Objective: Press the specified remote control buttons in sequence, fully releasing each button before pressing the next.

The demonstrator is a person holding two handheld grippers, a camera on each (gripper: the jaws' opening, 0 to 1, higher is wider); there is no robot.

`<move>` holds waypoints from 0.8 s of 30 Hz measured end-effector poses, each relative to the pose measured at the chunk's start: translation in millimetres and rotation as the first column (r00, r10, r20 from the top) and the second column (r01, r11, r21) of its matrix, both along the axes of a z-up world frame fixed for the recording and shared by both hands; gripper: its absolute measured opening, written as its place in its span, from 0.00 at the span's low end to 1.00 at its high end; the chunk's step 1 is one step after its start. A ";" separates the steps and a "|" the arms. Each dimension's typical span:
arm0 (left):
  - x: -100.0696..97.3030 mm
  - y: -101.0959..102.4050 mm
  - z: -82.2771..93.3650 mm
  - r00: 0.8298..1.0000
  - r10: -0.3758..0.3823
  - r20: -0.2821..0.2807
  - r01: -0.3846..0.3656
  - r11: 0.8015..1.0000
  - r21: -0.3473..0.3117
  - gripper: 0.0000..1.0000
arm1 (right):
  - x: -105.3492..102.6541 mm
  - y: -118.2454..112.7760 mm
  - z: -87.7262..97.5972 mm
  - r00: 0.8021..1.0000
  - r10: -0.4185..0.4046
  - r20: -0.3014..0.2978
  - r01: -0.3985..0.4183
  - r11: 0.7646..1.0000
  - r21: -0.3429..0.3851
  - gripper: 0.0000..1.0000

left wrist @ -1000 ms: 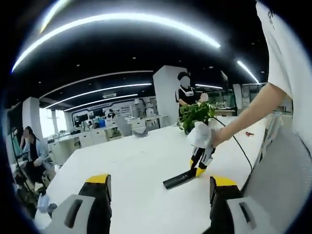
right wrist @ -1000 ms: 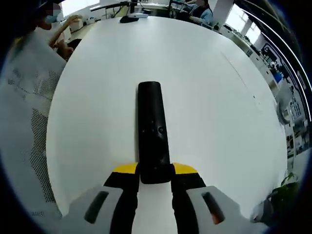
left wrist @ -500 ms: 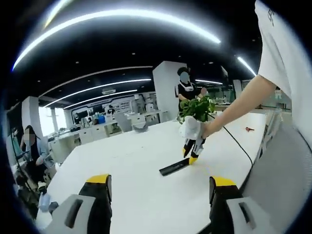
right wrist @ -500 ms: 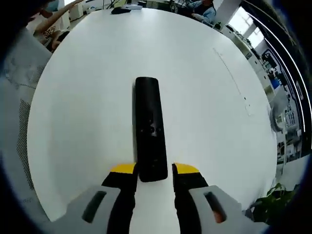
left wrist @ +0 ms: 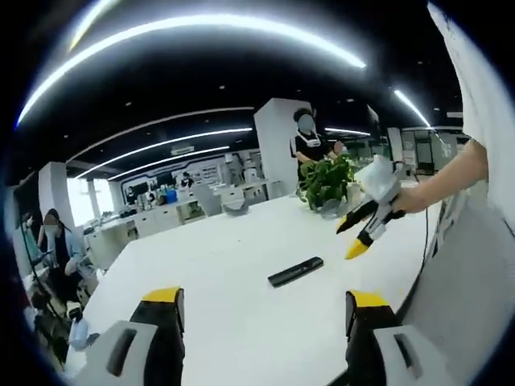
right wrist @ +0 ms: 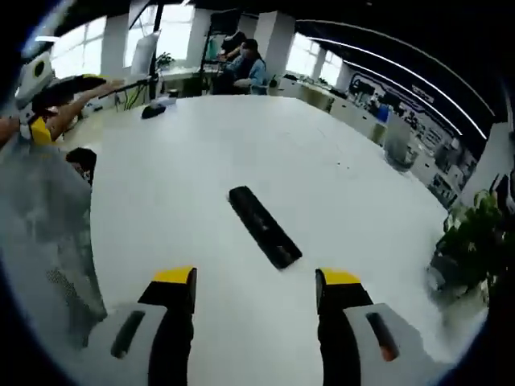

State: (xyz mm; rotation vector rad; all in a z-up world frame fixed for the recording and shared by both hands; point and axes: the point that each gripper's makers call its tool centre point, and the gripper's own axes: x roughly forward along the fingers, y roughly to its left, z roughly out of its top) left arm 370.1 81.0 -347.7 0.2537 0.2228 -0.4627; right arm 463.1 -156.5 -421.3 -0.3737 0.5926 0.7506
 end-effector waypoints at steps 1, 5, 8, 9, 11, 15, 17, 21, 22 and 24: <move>-0.1 0.3 0.1 1.000 0.001 -0.001 -0.001 1.000 -0.003 0.85 | -12.2 -0.3 10.8 1.000 -0.028 0.007 0.028 0.998 0.051 0.81; -0.2 1.3 0.8 1.000 0.006 -0.002 -0.006 1.000 -0.016 0.85 | -45.3 -9.5 46.9 0.990 -0.143 0.011 0.139 0.975 0.172 0.93; -1.0 1.2 -1.6 1.000 0.006 -0.014 -0.006 1.000 -0.003 0.85 | -63.6 -11.9 74.9 0.978 -0.205 0.048 0.184 0.942 0.281 1.00; -1.3 0.9 -2.6 1.000 0.006 -0.020 -0.006 1.000 0.000 0.85 | -66.8 -13.7 78.0 0.974 -0.219 0.055 0.195 0.937 0.289 1.00; -2.1 5.7 -13.0 0.998 0.018 -0.054 -0.014 0.997 0.080 0.85 | -74.0 -18.4 82.7 0.968 -0.241 0.070 0.211 0.933 0.291 1.00; -2.6 1.1 -11.1 0.999 0.002 -0.037 0.001 0.997 0.077 0.86 | -77.3 -25.4 84.2 0.949 -0.261 0.177 0.213 0.945 0.249 1.00; -1.4 3.8 -5.8 1.000 0.014 -0.016 -0.014 0.999 0.038 0.88 | -70.3 -30.1 80.5 0.944 -0.279 0.177 0.228 0.937 0.263 1.00; -1.6 0.3 -5.3 1.000 -0.004 -0.002 0.005 0.997 0.082 0.89 | -63.5 -41.5 96.8 0.910 -0.347 0.228 0.261 0.905 0.336 1.00; -1.9 0.1 -6.9 1.000 -0.005 -0.008 0.006 0.996 0.093 0.90 | -63.8 -42.4 96.0 0.909 -0.346 0.233 0.261 0.907 0.331 1.00; -1.3 0.3 -7.0 1.000 0.002 -0.011 -0.001 0.996 0.090 0.90 | -63.8 -41.7 96.0 0.909 -0.335 0.250 0.250 0.915 0.316 1.00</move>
